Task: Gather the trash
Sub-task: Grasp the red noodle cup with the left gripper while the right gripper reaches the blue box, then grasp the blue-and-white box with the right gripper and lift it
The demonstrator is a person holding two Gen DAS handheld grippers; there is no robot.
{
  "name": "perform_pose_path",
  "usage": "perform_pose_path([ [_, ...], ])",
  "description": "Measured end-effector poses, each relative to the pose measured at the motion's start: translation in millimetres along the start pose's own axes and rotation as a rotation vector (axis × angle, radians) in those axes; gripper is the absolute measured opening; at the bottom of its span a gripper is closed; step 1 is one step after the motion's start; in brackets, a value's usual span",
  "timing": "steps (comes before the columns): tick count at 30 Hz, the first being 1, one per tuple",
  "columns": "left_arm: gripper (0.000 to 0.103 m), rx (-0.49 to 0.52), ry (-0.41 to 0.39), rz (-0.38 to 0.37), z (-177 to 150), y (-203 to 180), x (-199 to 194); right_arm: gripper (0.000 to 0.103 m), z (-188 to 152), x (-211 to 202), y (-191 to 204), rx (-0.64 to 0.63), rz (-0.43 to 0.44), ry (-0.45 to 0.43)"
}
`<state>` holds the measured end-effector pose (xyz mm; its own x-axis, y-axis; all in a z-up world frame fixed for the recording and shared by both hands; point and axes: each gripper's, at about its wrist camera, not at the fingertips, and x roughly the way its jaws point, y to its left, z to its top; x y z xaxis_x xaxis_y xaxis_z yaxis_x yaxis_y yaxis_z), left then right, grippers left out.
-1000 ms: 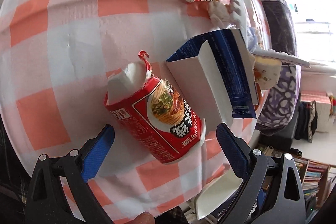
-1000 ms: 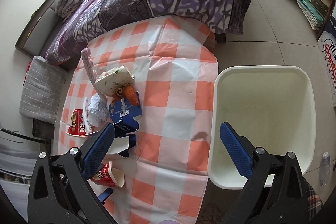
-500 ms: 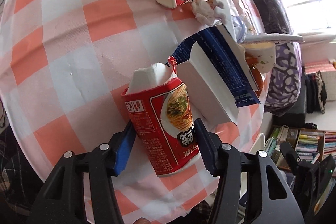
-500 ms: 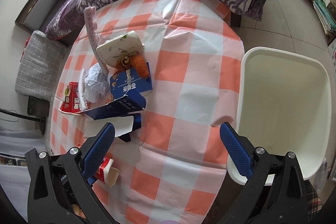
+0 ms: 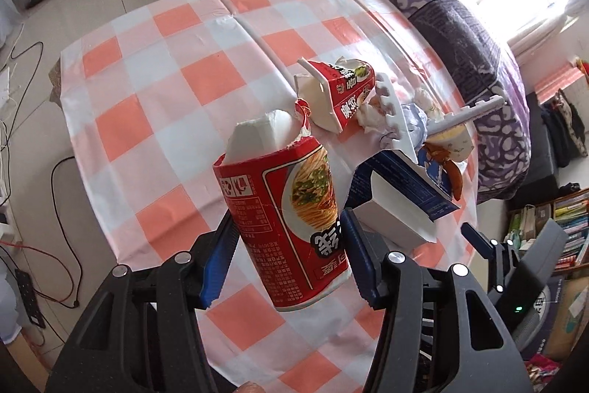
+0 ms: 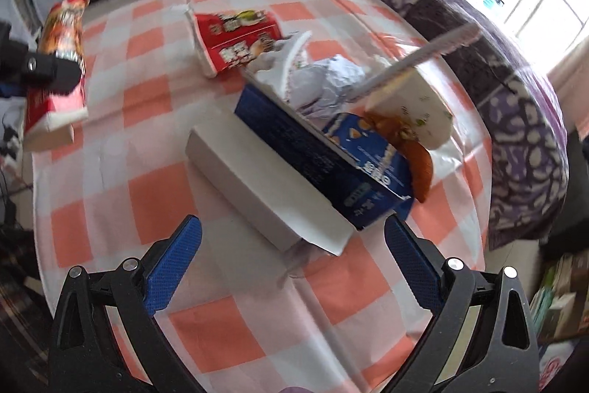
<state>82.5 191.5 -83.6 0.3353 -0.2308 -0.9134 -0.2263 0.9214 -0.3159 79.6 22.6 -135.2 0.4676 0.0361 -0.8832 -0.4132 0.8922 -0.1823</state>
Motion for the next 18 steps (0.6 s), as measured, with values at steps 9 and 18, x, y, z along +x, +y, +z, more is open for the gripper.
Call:
perform_pose_path([
  [9,0.056,0.023,0.002,-0.035,-0.1,-2.7,-0.8,0.080,15.5,40.7,16.1,-0.077,-0.058,0.079],
  [18,0.056,0.019,-0.029,-0.032,3.5,1.2,-8.1,0.012,25.0,28.9,2.3,0.120,0.171,0.046],
])
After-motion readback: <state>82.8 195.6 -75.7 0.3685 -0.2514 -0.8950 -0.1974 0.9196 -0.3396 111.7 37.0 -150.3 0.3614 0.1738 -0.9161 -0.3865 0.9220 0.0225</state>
